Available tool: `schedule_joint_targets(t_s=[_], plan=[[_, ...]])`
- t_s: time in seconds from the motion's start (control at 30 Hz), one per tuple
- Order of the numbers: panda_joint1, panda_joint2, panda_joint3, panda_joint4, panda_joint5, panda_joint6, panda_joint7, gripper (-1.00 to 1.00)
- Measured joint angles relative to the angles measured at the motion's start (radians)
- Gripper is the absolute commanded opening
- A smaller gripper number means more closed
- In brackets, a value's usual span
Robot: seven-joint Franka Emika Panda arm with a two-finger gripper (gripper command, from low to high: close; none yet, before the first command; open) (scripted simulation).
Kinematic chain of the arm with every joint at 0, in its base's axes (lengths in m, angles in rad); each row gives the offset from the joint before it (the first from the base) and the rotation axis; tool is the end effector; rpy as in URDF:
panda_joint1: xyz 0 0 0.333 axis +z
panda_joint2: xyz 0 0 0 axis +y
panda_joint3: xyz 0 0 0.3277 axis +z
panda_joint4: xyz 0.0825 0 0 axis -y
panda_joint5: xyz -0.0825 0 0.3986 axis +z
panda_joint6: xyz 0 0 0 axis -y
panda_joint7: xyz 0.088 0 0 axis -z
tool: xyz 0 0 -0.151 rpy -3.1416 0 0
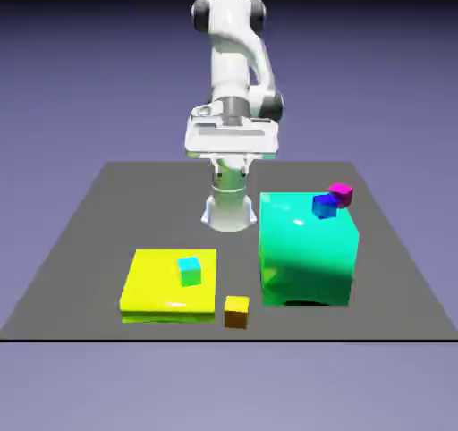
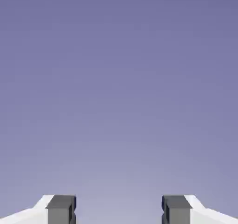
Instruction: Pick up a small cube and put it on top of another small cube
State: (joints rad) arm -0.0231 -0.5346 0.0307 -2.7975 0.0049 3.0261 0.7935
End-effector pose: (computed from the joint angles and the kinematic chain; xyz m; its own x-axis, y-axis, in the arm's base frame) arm 0.4315 0.0024 0.4178 0.5070 -0.7069 0.4931 -0.5150 -0.7072 -0.4843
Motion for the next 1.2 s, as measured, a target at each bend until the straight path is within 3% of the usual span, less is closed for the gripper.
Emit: schedule_joint_targets(t_s=[1.07,1.2], plan=[[-0.931,0.938,0.813,0.331,0.130,-0.289,1.392,0.00],[-0.874,1.018,0.759,0.352,0.100,-0.238,1.432,0.00]])
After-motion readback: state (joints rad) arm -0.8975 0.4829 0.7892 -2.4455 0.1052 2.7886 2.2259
